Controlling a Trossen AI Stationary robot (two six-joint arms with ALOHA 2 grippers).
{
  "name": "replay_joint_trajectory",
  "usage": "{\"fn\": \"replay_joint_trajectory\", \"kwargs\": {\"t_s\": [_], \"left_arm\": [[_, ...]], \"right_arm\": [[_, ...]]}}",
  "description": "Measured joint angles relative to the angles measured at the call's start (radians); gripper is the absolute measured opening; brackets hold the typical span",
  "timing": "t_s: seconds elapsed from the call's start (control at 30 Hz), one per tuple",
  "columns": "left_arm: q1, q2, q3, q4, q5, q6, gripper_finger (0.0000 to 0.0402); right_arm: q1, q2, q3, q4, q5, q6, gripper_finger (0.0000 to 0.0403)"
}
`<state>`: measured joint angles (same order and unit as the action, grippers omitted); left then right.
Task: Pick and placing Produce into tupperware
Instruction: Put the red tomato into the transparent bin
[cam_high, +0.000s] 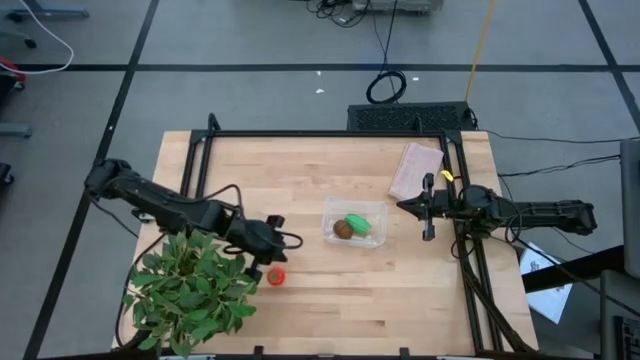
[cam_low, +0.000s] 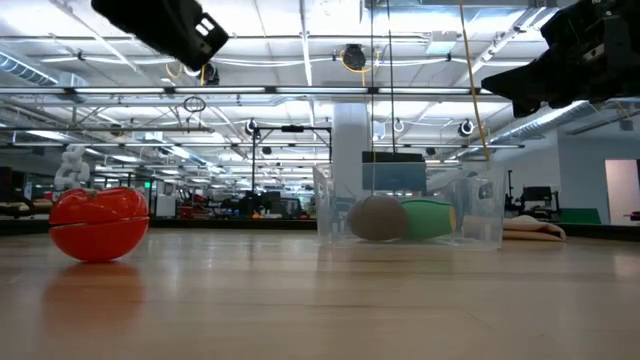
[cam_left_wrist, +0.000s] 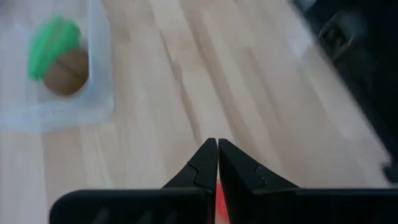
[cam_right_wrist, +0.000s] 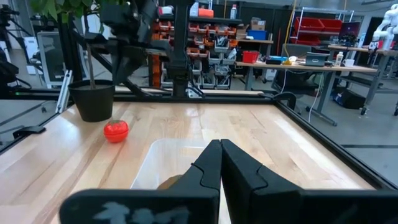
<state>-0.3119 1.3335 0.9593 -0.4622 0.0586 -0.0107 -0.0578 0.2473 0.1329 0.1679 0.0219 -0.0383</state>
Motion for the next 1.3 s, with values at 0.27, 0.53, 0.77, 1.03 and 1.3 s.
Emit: {"fn": "replay_joint_trajectory", "kwargs": {"t_s": [0.27,0.53,0.77,1.03,1.3], "left_arm": [[0.000,0.159,0.118,-0.168,0.027,-0.003,0.0017],[-0.018,0.238,0.160,-0.266,0.045,0.010,0.0017],[-0.064,0.265,0.220,-0.326,0.074,0.086,0.0017],[-0.097,0.265,0.230,-0.330,0.074,0.130,0.0017],[-0.084,0.265,0.240,-0.427,0.042,0.140,0.0017]], "right_arm": [[0.000,0.006,0.000,-0.021,0.000,0.000,0.0000],[0.000,0.013,0.000,-0.023,0.001,0.000,0.0000],[0.000,0.014,0.000,-0.023,0.002,0.000,0.0000],[0.000,0.014,0.000,-0.023,0.003,0.003,0.0000],[0.000,0.014,0.000,-0.023,0.003,0.003,0.0000]]}}
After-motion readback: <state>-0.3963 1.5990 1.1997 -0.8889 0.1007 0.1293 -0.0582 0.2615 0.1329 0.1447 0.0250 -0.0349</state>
